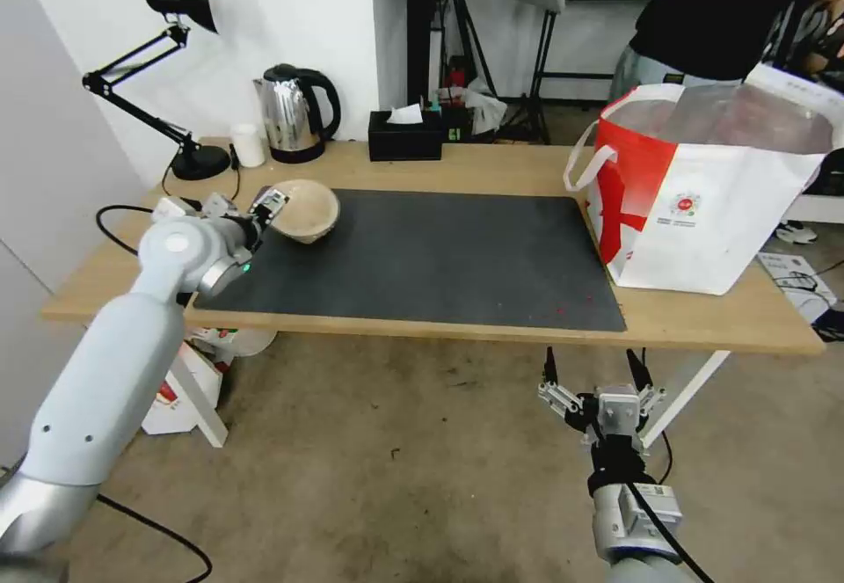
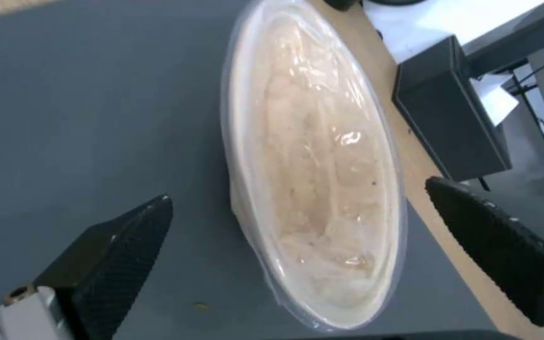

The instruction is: Pick up the trash from the table and place it into the takeout bag.

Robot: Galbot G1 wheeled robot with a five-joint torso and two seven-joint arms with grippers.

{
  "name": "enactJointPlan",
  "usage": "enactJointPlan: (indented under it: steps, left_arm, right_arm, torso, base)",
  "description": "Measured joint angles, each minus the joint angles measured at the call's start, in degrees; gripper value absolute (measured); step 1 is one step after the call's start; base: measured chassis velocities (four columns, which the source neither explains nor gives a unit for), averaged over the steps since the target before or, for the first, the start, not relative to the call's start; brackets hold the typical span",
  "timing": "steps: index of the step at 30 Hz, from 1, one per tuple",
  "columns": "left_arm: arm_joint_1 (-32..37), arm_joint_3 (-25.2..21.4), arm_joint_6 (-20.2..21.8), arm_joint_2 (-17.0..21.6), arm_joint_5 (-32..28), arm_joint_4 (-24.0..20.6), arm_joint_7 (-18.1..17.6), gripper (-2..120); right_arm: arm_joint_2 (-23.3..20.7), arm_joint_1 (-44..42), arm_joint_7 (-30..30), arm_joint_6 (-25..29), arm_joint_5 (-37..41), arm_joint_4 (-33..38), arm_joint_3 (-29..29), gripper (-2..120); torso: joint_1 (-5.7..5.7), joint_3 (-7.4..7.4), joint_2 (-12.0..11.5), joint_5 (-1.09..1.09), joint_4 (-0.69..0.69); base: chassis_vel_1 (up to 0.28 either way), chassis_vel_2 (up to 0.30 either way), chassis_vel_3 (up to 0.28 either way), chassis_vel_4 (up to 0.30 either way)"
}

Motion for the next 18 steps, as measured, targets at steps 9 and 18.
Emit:
enactJointPlan:
  steps: [9,18]
  left_arm:
    - [-2.4,2.0,0.0,-2.4,1.0,2.2,0.0,100]
    - [-3.8,2.8,0.0,-4.0,2.2,4.6,0.1,100]
  right_arm:
    - [0.0,0.0,0.0,0.0,0.0,0.0,0.0,100]
    - [0.0,0.0,0.0,0.0,0.0,0.0,0.0,100]
  torso:
    - [0.0,0.0,0.0,0.01,-0.01]
    - [0.0,0.0,0.0,0.01,-0.01]
  base:
    - [0.0,0.0,0.0,0.0]
    - [0.0,0.0,0.0,0.0]
